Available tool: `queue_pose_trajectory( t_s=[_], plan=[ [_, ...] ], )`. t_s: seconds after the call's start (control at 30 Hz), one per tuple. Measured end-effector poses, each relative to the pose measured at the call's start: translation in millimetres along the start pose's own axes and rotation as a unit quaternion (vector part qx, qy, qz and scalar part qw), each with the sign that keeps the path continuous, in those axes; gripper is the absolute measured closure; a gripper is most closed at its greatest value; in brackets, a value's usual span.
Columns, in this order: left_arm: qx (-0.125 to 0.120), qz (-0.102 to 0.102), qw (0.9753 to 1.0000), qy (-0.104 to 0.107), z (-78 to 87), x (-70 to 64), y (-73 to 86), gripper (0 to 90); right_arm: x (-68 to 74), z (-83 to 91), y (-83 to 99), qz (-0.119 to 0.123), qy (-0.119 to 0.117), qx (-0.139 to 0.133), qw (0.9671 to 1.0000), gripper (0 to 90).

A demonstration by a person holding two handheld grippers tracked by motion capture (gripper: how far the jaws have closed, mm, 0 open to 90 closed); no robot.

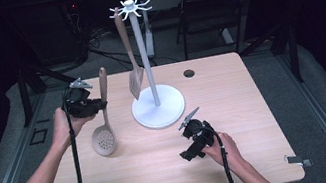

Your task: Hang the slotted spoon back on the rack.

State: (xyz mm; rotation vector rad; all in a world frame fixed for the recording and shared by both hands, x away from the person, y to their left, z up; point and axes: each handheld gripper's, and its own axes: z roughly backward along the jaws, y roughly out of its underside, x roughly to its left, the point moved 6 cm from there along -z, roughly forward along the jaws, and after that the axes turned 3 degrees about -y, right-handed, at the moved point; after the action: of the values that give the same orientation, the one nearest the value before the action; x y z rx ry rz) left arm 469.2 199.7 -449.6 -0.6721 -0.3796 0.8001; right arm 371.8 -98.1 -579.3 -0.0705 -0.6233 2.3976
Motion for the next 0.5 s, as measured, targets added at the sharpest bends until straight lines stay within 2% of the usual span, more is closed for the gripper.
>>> queue_pose_trajectory(
  t_s=[0.13,0.5],
  plan=[
    [-0.003,-0.006,1.0,-0.002,3.1,-1.2,-4.2,75.3,-0.2,-0.2,0.1,0.001,0.001,0.002,1.0,6.2],
    [-0.041,-0.013,0.999,-0.009,13.4,-5.3,-18.4,75.2,-0.2,-0.2,0.1,0.002,0.002,0.003,1.0,6.2]
  ],
)
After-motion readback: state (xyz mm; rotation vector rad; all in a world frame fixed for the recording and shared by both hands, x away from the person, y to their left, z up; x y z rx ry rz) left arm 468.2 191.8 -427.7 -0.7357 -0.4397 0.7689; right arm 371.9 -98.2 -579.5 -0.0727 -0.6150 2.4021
